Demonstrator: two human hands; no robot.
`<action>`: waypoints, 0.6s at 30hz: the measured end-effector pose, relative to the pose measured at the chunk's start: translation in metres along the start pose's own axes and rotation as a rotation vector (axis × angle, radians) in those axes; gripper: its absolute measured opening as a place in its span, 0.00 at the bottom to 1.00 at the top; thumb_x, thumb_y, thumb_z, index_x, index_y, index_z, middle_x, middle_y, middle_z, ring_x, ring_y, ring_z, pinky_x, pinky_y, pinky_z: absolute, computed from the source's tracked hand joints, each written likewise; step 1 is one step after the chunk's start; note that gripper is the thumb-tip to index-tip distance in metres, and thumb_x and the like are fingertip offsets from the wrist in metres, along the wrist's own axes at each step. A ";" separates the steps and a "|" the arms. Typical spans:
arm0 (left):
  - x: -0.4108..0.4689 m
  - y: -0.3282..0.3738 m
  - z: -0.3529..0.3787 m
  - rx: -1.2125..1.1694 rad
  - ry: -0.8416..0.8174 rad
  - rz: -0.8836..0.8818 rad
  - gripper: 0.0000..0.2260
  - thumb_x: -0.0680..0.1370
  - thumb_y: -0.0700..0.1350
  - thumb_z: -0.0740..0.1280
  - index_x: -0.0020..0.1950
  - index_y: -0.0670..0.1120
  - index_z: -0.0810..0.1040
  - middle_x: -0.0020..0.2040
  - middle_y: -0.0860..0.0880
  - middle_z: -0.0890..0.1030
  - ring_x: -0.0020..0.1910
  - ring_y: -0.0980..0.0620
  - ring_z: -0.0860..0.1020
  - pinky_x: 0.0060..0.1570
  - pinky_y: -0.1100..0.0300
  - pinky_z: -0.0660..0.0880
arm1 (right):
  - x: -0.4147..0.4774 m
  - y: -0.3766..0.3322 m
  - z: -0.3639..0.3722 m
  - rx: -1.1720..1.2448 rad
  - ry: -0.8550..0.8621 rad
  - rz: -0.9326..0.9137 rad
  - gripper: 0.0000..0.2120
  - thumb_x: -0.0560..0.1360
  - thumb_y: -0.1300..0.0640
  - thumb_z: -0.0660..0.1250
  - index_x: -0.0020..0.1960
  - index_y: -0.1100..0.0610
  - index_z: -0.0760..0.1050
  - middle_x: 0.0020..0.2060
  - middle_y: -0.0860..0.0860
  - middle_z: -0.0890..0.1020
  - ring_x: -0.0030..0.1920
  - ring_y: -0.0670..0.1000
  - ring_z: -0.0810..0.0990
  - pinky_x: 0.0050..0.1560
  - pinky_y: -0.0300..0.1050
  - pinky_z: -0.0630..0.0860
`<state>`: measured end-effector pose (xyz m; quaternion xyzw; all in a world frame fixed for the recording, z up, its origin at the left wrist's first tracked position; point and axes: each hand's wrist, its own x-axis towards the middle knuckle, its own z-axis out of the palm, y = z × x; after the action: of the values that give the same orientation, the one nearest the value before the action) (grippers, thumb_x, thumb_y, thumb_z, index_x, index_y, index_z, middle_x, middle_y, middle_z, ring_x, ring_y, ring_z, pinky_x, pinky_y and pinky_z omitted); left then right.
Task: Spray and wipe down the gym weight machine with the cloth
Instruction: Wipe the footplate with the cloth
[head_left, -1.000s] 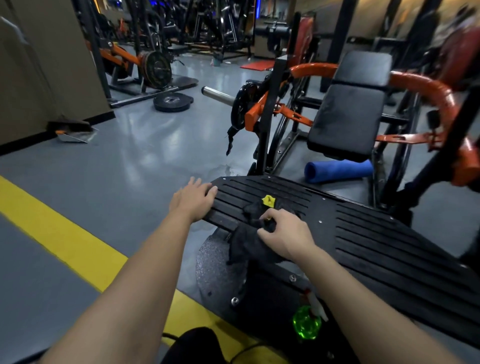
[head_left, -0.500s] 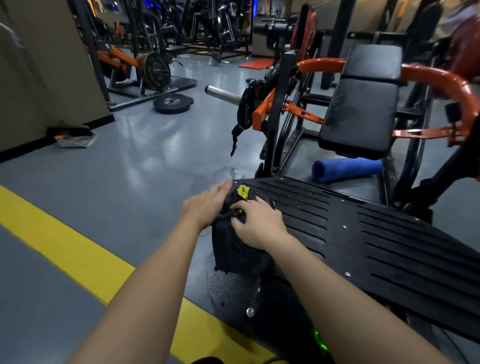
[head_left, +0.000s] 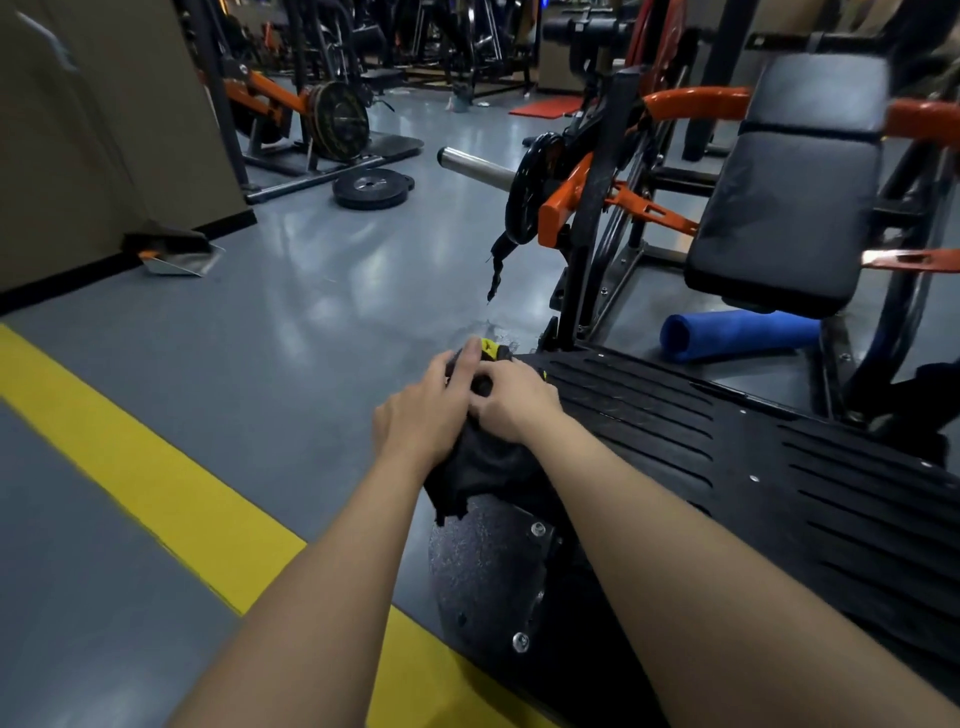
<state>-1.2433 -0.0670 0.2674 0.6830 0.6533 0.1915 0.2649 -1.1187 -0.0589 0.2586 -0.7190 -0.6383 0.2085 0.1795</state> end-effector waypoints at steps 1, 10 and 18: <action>0.000 0.000 -0.002 -0.036 -0.001 -0.005 0.30 0.78 0.74 0.42 0.72 0.64 0.69 0.68 0.44 0.78 0.69 0.40 0.73 0.60 0.49 0.62 | 0.007 0.002 0.001 0.006 0.009 0.011 0.16 0.79 0.39 0.62 0.65 0.36 0.76 0.65 0.47 0.79 0.73 0.54 0.69 0.72 0.63 0.66; 0.004 -0.001 0.010 0.119 0.142 0.009 0.28 0.78 0.74 0.48 0.67 0.62 0.73 0.60 0.43 0.83 0.62 0.39 0.78 0.54 0.49 0.67 | 0.069 0.011 0.004 -0.016 -0.038 0.060 0.19 0.78 0.37 0.64 0.68 0.37 0.75 0.67 0.49 0.77 0.73 0.56 0.68 0.73 0.63 0.63; 0.011 -0.006 0.017 0.204 0.228 -0.030 0.22 0.79 0.64 0.61 0.70 0.57 0.72 0.57 0.43 0.83 0.58 0.37 0.80 0.54 0.49 0.74 | 0.091 0.017 0.004 0.001 -0.045 -0.008 0.45 0.54 0.16 0.65 0.65 0.37 0.77 0.65 0.45 0.80 0.68 0.55 0.75 0.70 0.59 0.69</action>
<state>-1.2367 -0.0578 0.2496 0.6702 0.7054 0.1963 0.1212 -1.0976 0.0296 0.2398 -0.7116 -0.6449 0.2240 0.1663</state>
